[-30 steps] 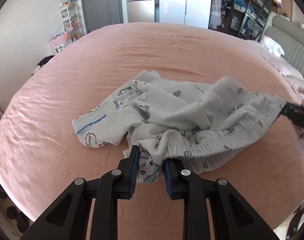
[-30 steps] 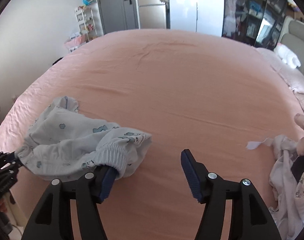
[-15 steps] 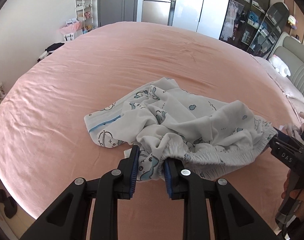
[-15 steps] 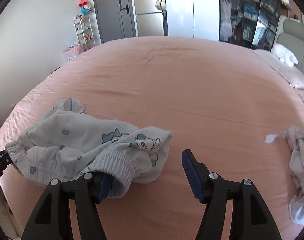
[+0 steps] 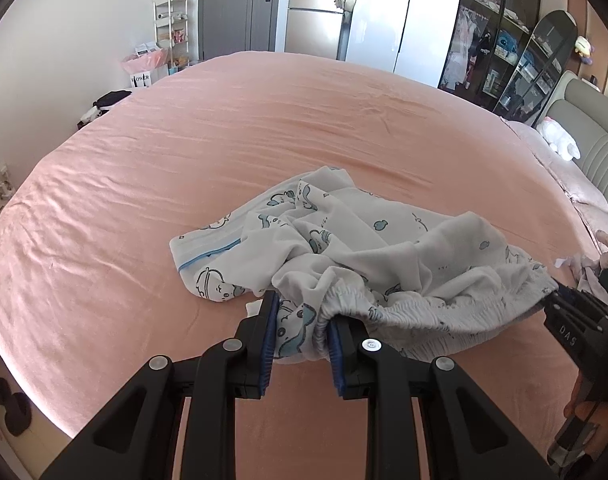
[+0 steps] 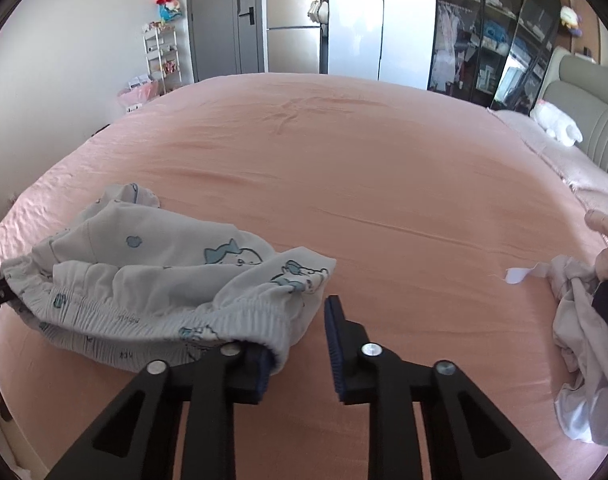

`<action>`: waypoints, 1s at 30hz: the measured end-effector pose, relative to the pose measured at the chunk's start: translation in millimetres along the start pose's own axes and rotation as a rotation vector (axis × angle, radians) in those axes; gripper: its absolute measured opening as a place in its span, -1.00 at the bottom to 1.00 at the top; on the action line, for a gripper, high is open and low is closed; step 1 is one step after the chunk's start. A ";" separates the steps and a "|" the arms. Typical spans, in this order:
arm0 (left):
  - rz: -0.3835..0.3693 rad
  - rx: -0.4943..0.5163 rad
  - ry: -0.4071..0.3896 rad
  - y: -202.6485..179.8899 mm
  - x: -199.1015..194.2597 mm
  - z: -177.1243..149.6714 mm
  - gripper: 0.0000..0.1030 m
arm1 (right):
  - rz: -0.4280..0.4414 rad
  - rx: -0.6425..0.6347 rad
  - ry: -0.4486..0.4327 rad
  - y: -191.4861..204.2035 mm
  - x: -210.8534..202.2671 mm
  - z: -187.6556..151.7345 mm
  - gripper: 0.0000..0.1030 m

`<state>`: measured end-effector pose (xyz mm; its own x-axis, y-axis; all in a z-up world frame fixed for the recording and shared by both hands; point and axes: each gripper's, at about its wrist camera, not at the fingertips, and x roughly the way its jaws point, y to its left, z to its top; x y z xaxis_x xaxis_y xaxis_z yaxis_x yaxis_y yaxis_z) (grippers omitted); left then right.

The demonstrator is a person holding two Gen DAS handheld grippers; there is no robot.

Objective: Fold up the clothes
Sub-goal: 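Lay the waistband down over the pants with both grippers, flattening the fold, then lift the pants off the bed by the waistband with both grippers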

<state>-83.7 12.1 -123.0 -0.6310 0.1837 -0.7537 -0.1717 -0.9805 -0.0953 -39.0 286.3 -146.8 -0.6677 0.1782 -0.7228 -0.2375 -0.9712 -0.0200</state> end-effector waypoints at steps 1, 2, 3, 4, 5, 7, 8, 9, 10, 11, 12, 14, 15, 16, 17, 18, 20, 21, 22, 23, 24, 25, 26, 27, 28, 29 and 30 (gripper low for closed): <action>0.005 0.000 -0.007 -0.2 -1.6 1.1 -0.61 | -0.005 -0.013 0.004 2.8 0.1 0.1 -0.71; 0.009 0.003 -0.014 -0.4 -3.4 2.7 -0.61 | -0.008 -0.024 0.014 4.6 0.9 0.2 -0.72; 0.013 0.003 -0.020 -0.6 -5.0 4.3 -0.61 | -0.011 -0.034 0.019 5.7 1.3 0.4 -0.72; 0.013 0.002 -0.025 -0.8 -7.1 6.4 -0.61 | -0.020 -0.041 0.017 5.8 0.1 0.9 -0.73; 0.014 0.003 -0.030 -1.1 -10.0 9.3 -0.61 | -0.034 -0.044 0.010 5.1 -2.0 2.2 -0.73; 0.012 0.013 -0.048 -3.6 -17.2 16.1 -0.61 | -0.055 -0.039 -0.005 2.4 -8.8 7.7 -0.73; 0.013 0.026 -0.064 -6.5 -22.5 21.0 -0.61 | -0.063 -0.034 -0.015 0.9 -13.0 11.1 -0.73; 0.016 0.042 -0.082 -10.5 -28.4 26.7 -0.61 | -0.070 -0.030 -0.028 -0.5 -17.8 15.4 -0.73; 0.018 0.056 -0.101 -14.4 -34.5 32.7 -0.61 | -0.082 -0.032 -0.047 -1.4 -23.3 21.0 -0.73; 0.016 0.066 -0.122 -18.3 -40.9 39.2 -0.61 | -0.105 -0.040 -0.073 -1.9 -30.4 27.9 -0.73; 0.012 0.074 -0.143 -21.9 -47.8 46.0 -0.61 | -0.139 -0.053 -0.105 -2.1 -38.4 35.0 -0.73; -0.004 0.075 -0.173 -27.9 -62.5 61.0 -0.61 | -0.211 -0.080 -0.171 -1.8 -53.4 50.1 -0.73; -0.012 0.070 -0.185 -29.9 -69.9 68.3 -0.61 | -0.240 -0.088 -0.209 -1.6 -63.1 57.5 -0.73; -0.021 0.057 -0.195 -30.5 -77.2 75.1 -0.61 | -0.262 -0.095 -0.247 -1.2 -73.3 65.5 -0.73; -0.033 0.045 -0.208 -30.9 -85.3 82.2 -0.61 | -0.281 -0.102 -0.280 -0.9 -83.7 73.9 -0.73; -0.046 0.039 -0.226 -31.3 -94.5 89.4 -0.61 | -0.296 -0.113 -0.304 0.2 -93.1 82.0 -0.73; -0.038 0.062 -0.276 -36.2 -113.0 101.8 -0.61 | -0.324 -0.132 -0.351 2.4 -111.7 97.9 -0.73; -0.028 0.079 -0.305 -39.3 -122.5 107.7 -0.61 | -0.324 -0.134 -0.370 2.5 -120.1 105.0 -0.73; -0.023 0.092 -0.327 -41.8 -130.7 113.8 -0.61 | -0.319 -0.131 -0.386 1.8 -129.8 112.5 -0.73; -0.027 0.097 -0.338 -43.1 -136.9 120.2 -0.61 | -0.317 -0.121 -0.394 1.7 -137.6 118.9 -0.73; -0.031 0.103 -0.350 -44.4 -143.0 126.5 -0.61 | -0.310 -0.108 -0.397 1.6 -145.2 124.3 -0.73; -0.035 0.108 -0.360 -45.5 -148.4 132.6 -0.61 | -0.296 -0.090 -0.405 1.6 -154.5 129.9 -0.73; -0.036 0.110 -0.367 -46.3 -152.3 138.3 -0.61 | -0.281 -0.076 -0.411 0.3 -162.3 134.4 -0.73; -0.037 0.114 -0.374 -47.2 -155.9 144.1 -0.61 | -0.267 -0.073 -0.411 -0.4 -168.9 139.6 -0.73; -0.036 0.121 -0.378 -48.3 -158.9 149.5 -0.61 | -0.265 -0.077 -0.412 -0.7 -175.8 142.1 -0.73; -0.036 0.129 -0.381 -49.5 -161.5 153.8 -0.61 | -0.273 -0.087 -0.419 0.1 -182.3 144.0 -0.73; -0.034 0.137 -0.383 -50.8 -163.9 158.0 -0.61 | -0.282 -0.099 -0.426 1.2 -188.5 146.3 -0.73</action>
<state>-91.1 42.7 108.1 -0.8548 0.2542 -0.4523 -0.2807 -0.9598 -0.0090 -16.5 274.7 90.5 -0.8202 0.4639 -0.3348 -0.3954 -0.8826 -0.2541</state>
